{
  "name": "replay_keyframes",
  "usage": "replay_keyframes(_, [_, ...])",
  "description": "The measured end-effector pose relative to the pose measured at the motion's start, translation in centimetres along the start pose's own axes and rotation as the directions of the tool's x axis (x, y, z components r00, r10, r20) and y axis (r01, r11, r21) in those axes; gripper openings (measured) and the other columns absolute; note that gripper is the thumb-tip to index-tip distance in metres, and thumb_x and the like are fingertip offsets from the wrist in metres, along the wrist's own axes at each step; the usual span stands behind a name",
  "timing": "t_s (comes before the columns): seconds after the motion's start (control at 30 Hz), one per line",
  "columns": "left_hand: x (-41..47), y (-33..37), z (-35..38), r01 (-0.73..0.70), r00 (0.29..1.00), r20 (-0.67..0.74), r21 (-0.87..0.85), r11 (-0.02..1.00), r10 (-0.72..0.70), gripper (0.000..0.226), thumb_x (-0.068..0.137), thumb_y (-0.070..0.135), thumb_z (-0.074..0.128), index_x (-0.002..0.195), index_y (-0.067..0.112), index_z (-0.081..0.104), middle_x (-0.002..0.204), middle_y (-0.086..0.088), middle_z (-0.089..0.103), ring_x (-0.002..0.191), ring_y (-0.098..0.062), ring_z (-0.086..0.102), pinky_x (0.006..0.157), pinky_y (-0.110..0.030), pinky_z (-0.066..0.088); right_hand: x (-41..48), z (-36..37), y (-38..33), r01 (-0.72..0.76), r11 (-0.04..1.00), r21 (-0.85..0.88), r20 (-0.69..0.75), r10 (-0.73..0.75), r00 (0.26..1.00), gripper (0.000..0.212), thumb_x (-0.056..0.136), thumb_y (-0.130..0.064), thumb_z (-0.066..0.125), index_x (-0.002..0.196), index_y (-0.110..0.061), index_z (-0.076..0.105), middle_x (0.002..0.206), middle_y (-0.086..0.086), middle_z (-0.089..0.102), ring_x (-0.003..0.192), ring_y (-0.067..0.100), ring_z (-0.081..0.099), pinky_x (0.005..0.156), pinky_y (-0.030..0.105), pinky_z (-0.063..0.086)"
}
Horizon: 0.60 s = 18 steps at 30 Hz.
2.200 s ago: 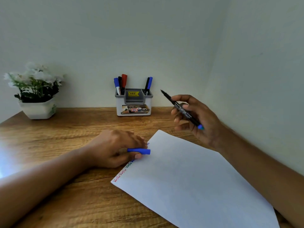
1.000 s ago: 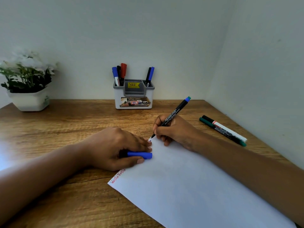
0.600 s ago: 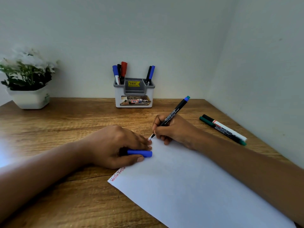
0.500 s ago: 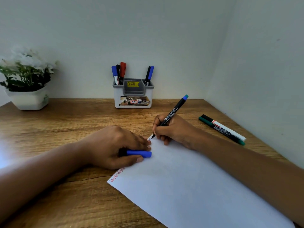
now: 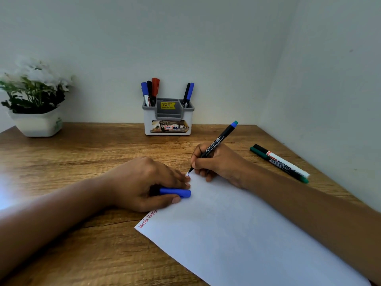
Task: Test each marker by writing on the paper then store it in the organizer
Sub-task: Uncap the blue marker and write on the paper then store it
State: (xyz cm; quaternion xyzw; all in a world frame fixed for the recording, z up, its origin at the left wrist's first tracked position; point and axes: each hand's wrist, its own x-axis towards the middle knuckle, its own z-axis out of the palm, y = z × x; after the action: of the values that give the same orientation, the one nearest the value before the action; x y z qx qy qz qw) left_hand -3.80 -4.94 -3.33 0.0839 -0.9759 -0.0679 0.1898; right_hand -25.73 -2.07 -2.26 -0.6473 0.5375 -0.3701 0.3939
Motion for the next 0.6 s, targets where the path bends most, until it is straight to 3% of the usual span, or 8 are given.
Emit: replay_keyframes(0.6, [0.06,-0.03,0.05,0.002,1.0,0.004,0.005,1.0,-0.002,0.037,0.09,0.039,0.056,0.117,0.016,0.068,0.121,0.004,0.067,0.118,-0.002,0.058,0.089,-0.03,0.055,0.27,0.07,0.08,-0.021,0.999,-0.027,-0.045,0.02,0.999,0.006,0.082,-0.004,0.061,0.077,-0.006,0.063,0.061,0.006,0.06,0.049,0.007,0.054,0.044,0.019,0.047])
